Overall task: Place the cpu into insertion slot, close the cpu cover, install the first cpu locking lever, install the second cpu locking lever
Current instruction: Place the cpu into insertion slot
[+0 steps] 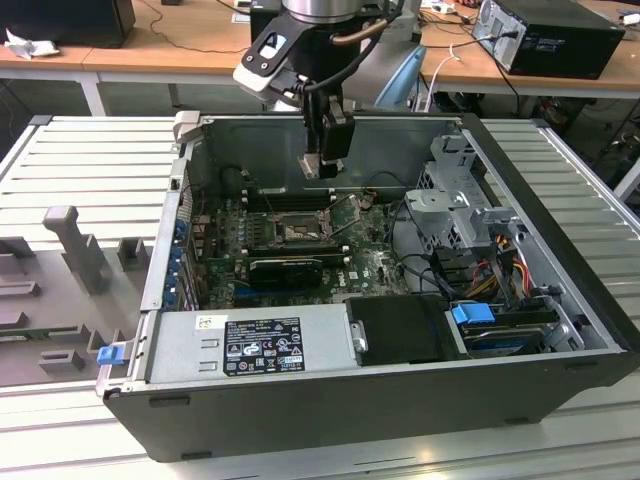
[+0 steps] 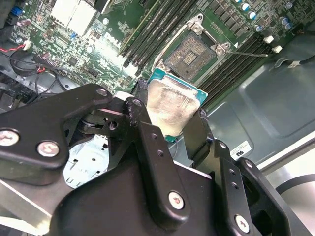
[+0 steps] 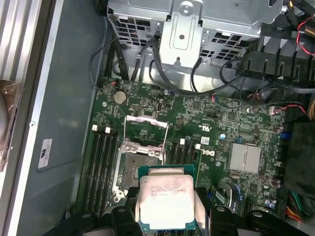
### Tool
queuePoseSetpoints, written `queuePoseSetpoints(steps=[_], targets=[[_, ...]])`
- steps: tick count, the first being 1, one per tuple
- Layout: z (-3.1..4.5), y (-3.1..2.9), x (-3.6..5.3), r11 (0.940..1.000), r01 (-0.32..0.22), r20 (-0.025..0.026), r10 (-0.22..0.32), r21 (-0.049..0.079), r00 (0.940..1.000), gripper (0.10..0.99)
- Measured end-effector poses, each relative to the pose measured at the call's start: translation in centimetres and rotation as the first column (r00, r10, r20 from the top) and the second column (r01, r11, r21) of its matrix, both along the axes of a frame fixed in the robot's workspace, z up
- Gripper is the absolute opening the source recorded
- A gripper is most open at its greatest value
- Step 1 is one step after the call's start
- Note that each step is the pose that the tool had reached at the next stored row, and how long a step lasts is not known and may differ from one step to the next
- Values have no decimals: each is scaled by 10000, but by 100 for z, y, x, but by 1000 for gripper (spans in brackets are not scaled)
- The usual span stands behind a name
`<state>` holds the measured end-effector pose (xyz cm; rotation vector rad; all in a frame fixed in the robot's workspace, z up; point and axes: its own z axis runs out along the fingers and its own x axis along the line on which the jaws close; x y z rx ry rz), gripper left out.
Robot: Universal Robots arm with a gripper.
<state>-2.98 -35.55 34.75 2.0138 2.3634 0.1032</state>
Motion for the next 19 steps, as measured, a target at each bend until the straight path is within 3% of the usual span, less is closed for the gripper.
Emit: queuePoseSetpoints(steps=[3, 9, 19], targets=[[-3, 0, 0, 10000, 37, -2, -37, 0, 10000, 529], [-29, 0, -1, 9999, 145, -62, -145, 0, 9999, 529], [-115, 1, -7, 9937, 1118, -89, -1118, -1, 9937, 529]])
